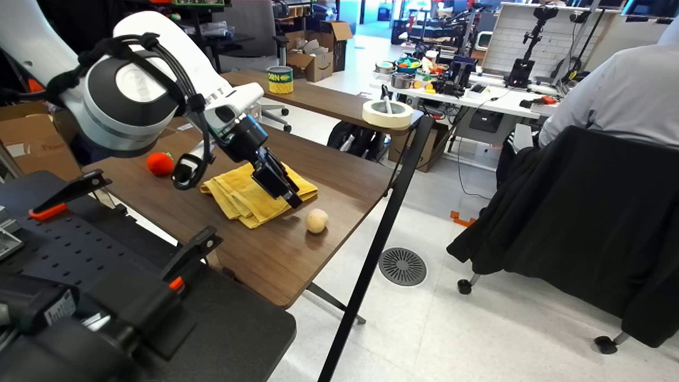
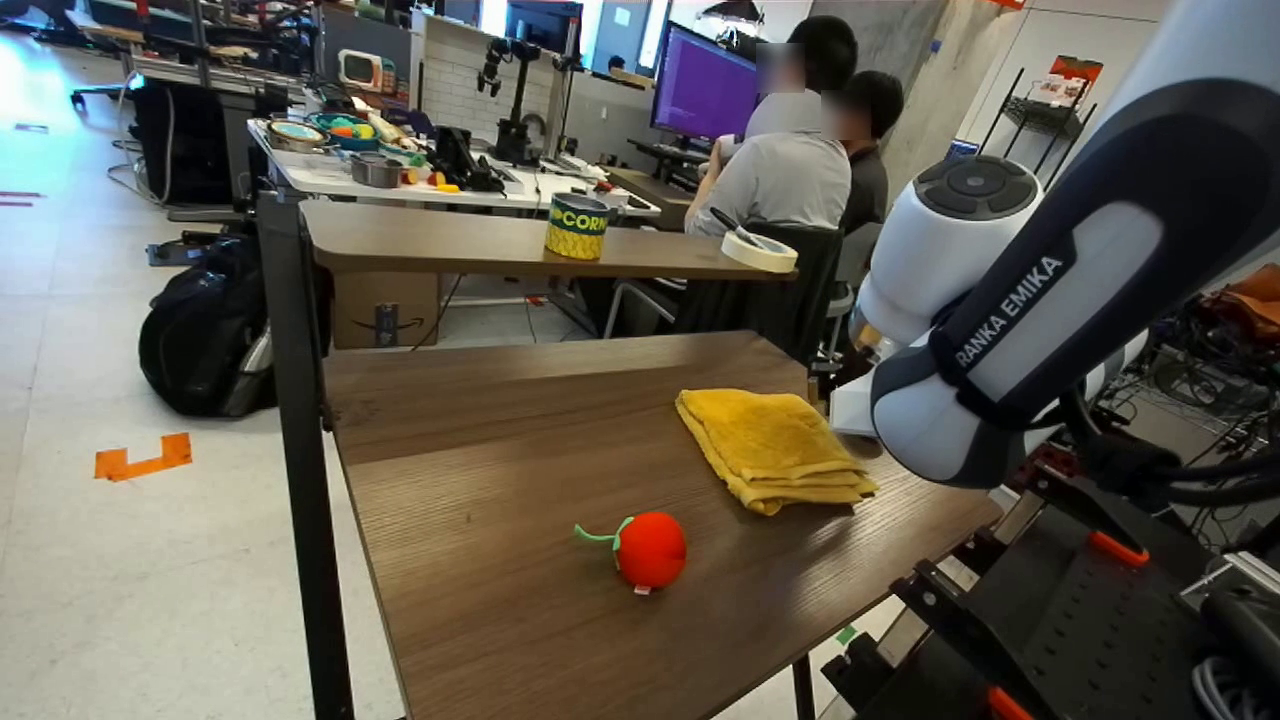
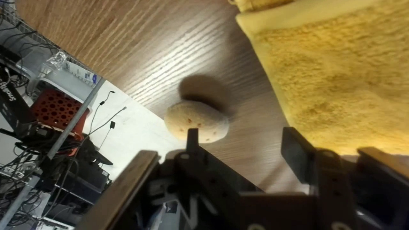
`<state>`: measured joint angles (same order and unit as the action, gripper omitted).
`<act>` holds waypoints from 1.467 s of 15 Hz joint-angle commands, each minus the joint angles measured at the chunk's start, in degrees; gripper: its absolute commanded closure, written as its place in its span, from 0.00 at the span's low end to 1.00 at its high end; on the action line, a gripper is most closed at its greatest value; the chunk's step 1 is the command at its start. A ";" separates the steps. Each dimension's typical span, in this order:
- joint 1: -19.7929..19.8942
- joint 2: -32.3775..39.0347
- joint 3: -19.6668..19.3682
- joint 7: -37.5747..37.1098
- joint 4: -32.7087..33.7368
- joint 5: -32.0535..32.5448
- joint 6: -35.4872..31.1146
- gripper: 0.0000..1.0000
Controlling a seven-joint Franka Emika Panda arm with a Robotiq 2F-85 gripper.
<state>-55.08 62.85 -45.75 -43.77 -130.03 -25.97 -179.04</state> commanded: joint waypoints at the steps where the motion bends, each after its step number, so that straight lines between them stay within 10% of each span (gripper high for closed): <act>1: 4.72 -7.97 4.84 2.39 -0.81 0.74 -8.08 0.02; 14: -6.15 -39.05 12.62 11.31 -6.16 5.42 -20.86 0.00; 17: -3.97 -47.86 17.74 10.91 -8.21 12.53 -20.67 0.00; 19: 3.30 -54.40 28.47 18.05 -10.20 9.52 -21.67 0.00; 20: 3.21 -56.83 28.14 11.88 -12.40 17.65 -21.99 0.00; 22: 0.34 -51.78 25.44 13.59 -7.59 12.09 -18.86 0.00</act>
<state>-54.75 11.00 -20.32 -30.17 -137.65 -13.89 -197.87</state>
